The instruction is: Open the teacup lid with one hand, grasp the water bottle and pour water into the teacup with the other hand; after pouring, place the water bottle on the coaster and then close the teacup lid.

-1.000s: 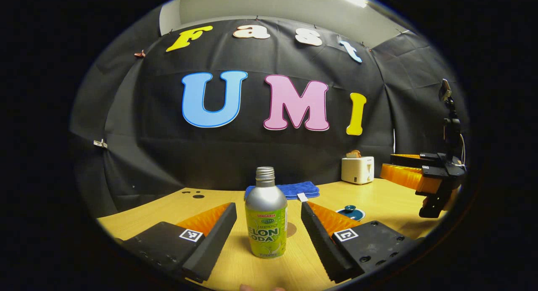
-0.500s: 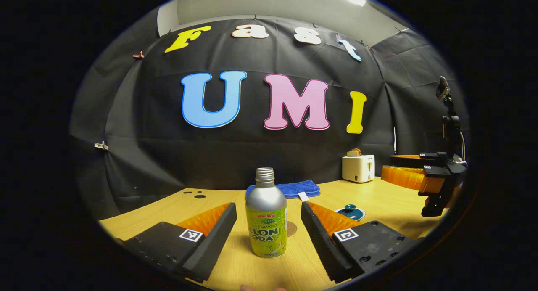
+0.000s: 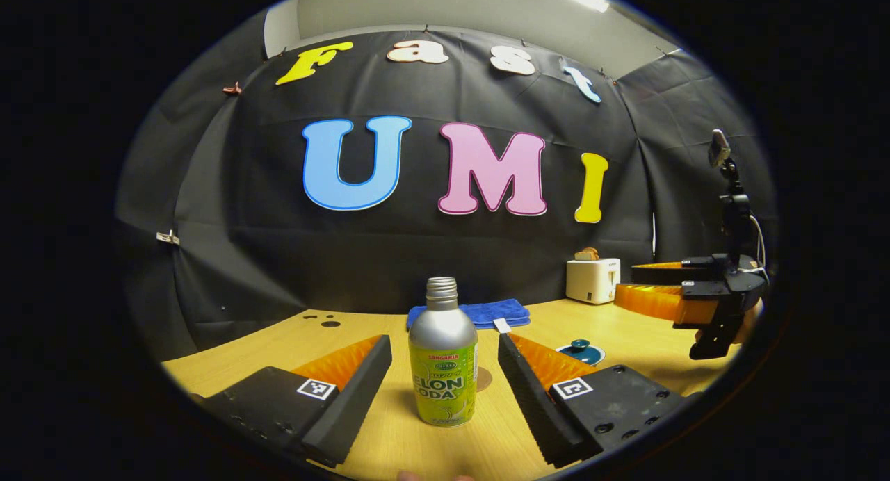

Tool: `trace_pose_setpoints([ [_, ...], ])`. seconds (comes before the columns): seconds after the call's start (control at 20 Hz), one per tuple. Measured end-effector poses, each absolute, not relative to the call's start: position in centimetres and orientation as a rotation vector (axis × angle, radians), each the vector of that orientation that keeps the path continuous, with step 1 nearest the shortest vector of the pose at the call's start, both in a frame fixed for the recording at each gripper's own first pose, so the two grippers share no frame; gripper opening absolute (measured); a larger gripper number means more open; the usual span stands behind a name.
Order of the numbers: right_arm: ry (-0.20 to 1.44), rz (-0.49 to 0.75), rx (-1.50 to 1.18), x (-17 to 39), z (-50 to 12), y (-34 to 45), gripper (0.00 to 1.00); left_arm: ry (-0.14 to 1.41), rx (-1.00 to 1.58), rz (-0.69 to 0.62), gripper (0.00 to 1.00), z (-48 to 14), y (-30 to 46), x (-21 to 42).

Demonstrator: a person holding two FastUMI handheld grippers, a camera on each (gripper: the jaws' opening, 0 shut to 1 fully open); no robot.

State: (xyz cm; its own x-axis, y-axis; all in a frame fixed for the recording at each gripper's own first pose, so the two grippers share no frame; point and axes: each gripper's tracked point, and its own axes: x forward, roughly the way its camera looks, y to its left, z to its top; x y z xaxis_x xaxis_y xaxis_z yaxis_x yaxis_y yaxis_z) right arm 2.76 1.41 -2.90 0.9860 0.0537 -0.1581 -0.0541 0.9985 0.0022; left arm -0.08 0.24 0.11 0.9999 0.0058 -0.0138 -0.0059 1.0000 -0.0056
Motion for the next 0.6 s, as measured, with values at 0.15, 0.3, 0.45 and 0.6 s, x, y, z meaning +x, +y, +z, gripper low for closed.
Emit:
trace_pose_setpoints([
  [0.15, 0.229, 0.09, 0.012, 4.2, -5.1, 2.6, 0.82, 0.022, -0.013, 0.001, 0.97, -0.3, 0.2, 0.0],
  [0.3, 0.314, 0.111, 0.031, 5.2, -7.7, 3.4, 0.75, 0.024, -0.018, -0.001, 0.97, -0.4, 0.4, 0.0],
  [0.45, 0.366, 0.113, 0.036, 5.8, -9.3, 3.6, 0.68, 0.025, -0.019, 0.005, 0.97, -0.4, 0.8, 0.0],
  [0.6, 0.406, 0.12, 0.027, 5.9, -10.6, 3.9, 0.6, 0.037, -0.038, 0.002, 0.97, -0.9, 0.9, 0.2],
])
